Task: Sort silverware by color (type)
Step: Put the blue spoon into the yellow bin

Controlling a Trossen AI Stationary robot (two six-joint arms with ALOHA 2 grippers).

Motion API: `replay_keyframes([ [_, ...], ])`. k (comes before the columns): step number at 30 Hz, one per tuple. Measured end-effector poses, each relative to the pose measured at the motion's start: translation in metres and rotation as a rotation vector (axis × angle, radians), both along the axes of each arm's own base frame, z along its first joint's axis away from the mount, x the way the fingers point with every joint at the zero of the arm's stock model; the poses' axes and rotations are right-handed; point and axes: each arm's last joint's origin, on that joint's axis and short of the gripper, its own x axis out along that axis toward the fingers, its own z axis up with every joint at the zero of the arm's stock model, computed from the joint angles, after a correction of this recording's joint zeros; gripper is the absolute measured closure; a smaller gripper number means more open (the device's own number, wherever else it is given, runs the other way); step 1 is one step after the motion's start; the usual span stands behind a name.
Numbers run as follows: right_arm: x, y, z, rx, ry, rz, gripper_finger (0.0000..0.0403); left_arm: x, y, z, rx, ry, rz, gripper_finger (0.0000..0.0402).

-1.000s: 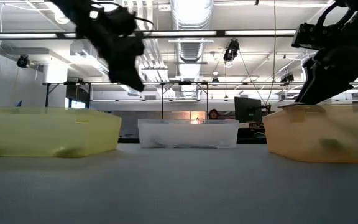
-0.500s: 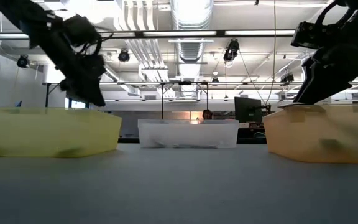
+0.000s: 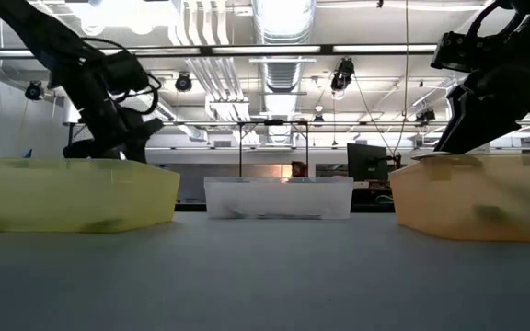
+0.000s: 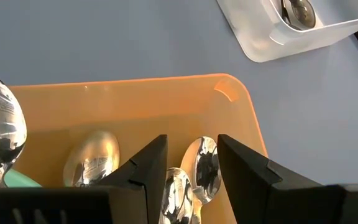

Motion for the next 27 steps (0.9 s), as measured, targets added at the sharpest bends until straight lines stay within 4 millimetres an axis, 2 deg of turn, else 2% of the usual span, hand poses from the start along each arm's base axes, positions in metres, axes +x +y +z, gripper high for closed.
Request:
replay_keyframes([
  [5,0.0,0.0,0.0,0.0,0.0,0.0,0.0271,0.003,0.003,-0.012,-0.072,0.018,0.059,0.022],
  [9,0.0,0.0,0.0,0.0,0.0,0.0,0.0271,0.005,0.006,-0.024,-0.151,0.02,0.13,0.0207],
  [20,0.0,0.0,0.0,0.0,0.0,0.0,0.0271,0.012,0.013,-0.049,-0.26,0.021,0.27,0.0218],
  [27,0.0,0.0,0.0,0.0,0.0,0.0,0.0271,0.024,0.025,-0.046,-0.244,0.091,0.24,0.0232],
])
